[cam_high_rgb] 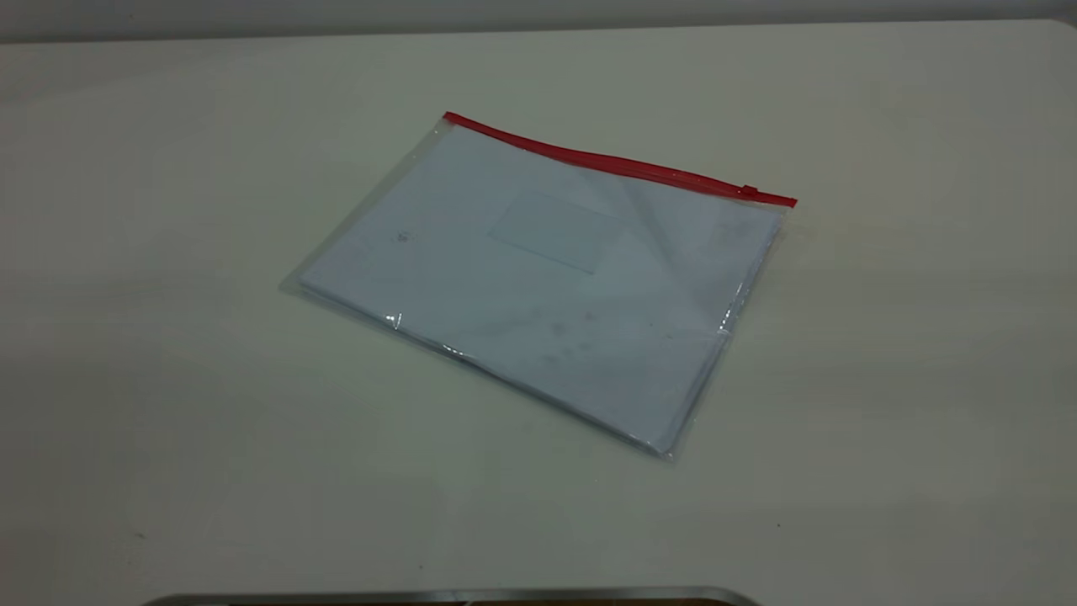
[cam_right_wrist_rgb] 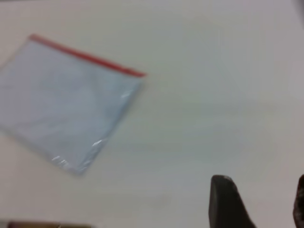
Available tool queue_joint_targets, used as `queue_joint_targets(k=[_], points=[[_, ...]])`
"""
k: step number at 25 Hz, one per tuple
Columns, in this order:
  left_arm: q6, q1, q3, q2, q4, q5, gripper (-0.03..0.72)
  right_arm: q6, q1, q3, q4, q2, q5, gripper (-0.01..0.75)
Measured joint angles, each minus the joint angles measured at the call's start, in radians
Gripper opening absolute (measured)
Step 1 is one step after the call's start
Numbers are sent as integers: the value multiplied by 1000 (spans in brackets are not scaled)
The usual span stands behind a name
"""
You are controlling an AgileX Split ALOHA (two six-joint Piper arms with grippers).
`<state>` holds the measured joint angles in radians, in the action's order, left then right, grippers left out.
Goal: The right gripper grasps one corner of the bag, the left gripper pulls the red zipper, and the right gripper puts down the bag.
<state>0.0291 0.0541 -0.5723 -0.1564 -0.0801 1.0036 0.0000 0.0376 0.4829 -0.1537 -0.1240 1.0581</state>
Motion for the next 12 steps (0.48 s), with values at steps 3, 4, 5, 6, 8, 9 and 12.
queue_joint_targets(k=[3, 4, 5, 6, 8, 9, 12], points=[[-29, 0, -20, -177, 0, -110, 447, -101, 0, 0, -57, -170, -103, 422], [-44, 0, -27, -247, -1, -157, 448, -129, 0, 0, -68, -235, -153, 445], [-58, 0, -36, -306, -1, -204, 450, -151, 0, 0, -82, -300, -206, 470], [-77, 0, -44, -378, -1, -245, 455, -168, 0, 0, -99, -354, -251, 495], [-126, 0, -70, -518, -1, -337, 474, -216, 0, 0, -140, -486, -365, 531], [-147, 0, -84, -574, -2, -368, 490, -243, 0, 0, -167, -542, -415, 541], [-190, 0, -146, -756, -19, -455, 530, -337, 0, 0, -275, -752, -582, 551]])
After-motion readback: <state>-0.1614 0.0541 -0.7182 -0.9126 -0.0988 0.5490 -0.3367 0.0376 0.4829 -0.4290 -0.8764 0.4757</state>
